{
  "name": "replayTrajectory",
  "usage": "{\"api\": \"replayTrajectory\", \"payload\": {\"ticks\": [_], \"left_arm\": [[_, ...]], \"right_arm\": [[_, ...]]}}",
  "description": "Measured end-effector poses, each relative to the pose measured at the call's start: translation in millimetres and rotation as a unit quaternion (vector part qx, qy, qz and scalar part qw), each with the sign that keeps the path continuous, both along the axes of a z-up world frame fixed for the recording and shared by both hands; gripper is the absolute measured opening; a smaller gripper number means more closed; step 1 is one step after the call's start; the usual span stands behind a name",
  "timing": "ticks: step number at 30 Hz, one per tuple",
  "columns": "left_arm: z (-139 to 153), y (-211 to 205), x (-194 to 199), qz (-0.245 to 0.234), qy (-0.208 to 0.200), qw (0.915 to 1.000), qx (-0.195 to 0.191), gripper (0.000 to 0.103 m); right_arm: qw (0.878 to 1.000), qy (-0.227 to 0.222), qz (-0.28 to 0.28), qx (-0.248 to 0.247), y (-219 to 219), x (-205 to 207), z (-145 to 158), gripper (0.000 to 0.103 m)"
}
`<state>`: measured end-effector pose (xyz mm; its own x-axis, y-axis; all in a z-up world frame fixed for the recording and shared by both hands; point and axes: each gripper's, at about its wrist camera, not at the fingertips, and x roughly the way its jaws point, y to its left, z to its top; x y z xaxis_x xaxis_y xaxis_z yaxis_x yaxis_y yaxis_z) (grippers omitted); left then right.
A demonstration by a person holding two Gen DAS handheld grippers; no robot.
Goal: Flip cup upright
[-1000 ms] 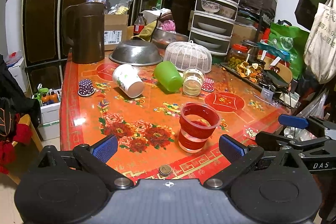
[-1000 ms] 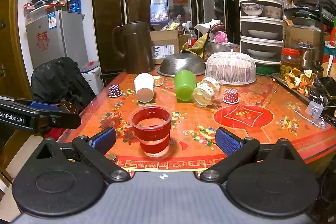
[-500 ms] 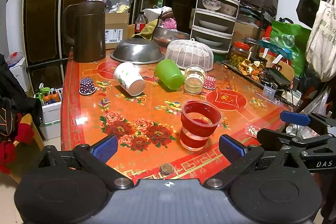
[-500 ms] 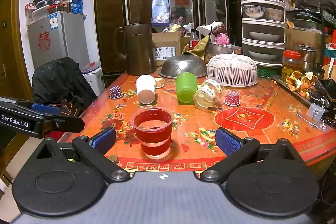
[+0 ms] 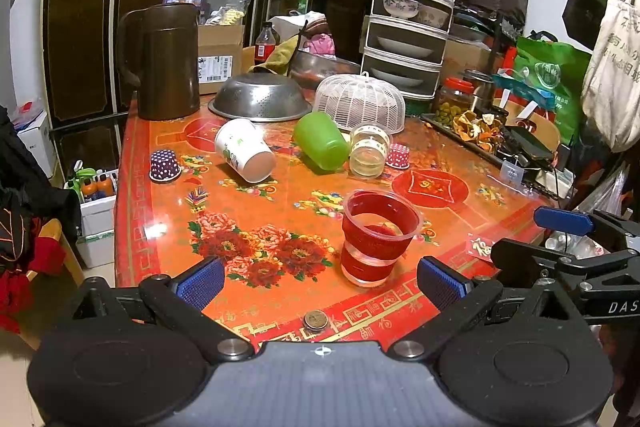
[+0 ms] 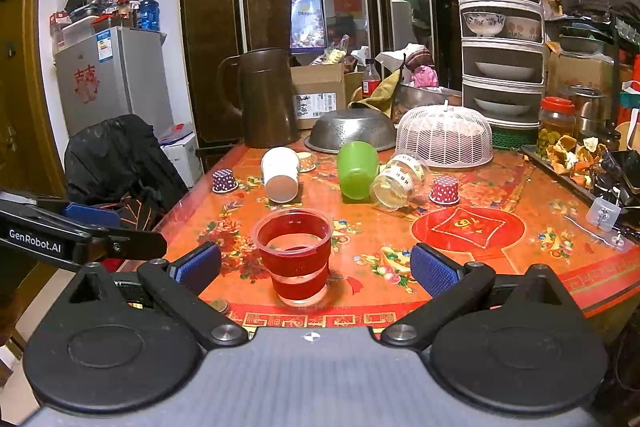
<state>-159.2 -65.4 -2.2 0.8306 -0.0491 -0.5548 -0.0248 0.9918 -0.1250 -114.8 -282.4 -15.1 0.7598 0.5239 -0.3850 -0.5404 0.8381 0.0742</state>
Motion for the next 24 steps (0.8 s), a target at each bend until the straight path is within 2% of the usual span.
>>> {"api": "replayTrajectory", "payload": {"ticks": [24], "left_arm": [[-2.9,-0.6,0.5,-0.002,0.003,1.0000,-0.001,0.103]], "right_arm": [[1.000,-0.002,0.006,0.001,0.4,-1.6,0.8,0.102]]}}
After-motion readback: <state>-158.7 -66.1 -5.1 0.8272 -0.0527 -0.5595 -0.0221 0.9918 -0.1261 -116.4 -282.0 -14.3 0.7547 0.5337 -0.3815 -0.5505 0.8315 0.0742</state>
